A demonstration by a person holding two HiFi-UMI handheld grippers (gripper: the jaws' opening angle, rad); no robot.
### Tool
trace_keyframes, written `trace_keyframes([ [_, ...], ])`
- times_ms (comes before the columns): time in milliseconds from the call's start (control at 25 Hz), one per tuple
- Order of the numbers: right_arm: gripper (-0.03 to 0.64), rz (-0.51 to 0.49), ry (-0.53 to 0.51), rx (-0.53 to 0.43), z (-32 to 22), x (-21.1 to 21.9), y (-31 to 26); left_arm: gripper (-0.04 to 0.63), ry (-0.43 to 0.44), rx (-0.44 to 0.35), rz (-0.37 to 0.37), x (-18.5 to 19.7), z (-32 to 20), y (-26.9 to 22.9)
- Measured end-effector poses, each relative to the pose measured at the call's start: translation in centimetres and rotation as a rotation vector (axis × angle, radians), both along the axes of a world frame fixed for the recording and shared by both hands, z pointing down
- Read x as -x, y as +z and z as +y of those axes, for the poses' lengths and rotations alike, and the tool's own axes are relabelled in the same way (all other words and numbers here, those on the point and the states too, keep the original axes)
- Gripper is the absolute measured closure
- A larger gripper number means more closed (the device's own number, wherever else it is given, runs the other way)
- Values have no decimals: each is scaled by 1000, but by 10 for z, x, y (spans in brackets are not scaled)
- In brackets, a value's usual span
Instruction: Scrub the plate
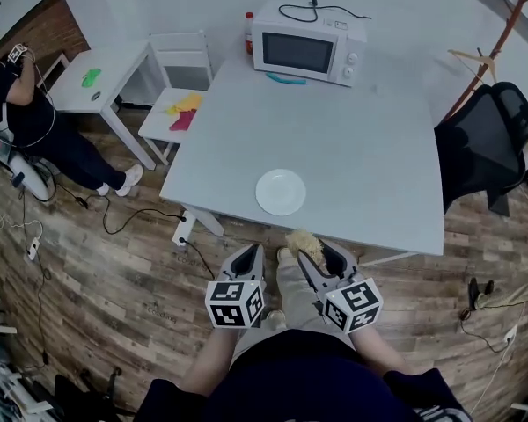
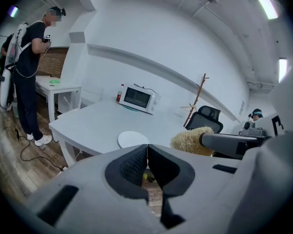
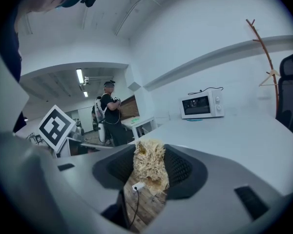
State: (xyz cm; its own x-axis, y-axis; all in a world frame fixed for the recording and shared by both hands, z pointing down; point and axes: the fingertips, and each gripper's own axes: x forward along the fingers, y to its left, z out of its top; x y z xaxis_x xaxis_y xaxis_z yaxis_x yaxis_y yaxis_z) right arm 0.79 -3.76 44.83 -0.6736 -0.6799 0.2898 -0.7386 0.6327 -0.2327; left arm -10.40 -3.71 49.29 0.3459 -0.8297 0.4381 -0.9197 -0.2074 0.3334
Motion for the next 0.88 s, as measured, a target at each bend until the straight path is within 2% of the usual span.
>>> trace_keyframes([
  [200,436,7,-44,6,-37,11,5,577,-19,33,18,8,-36,15],
  [320,436,8,-50,21,-59,16,9,577,-17,78,32,13,-64,29],
  [600,436,23,-61,71,-102,14,24,575,-50,184,112,21,-115,67],
  [640,436,25,-61,77,-107,14,26,565,-50,198,117,22,-121,73],
  [720,436,27,-63,89,-115,14,29,444,-43,227,123,23,-133,84],
  [880,436,36,-75,115,-130,14,37,443,-55,276,118,29,-156,106],
])
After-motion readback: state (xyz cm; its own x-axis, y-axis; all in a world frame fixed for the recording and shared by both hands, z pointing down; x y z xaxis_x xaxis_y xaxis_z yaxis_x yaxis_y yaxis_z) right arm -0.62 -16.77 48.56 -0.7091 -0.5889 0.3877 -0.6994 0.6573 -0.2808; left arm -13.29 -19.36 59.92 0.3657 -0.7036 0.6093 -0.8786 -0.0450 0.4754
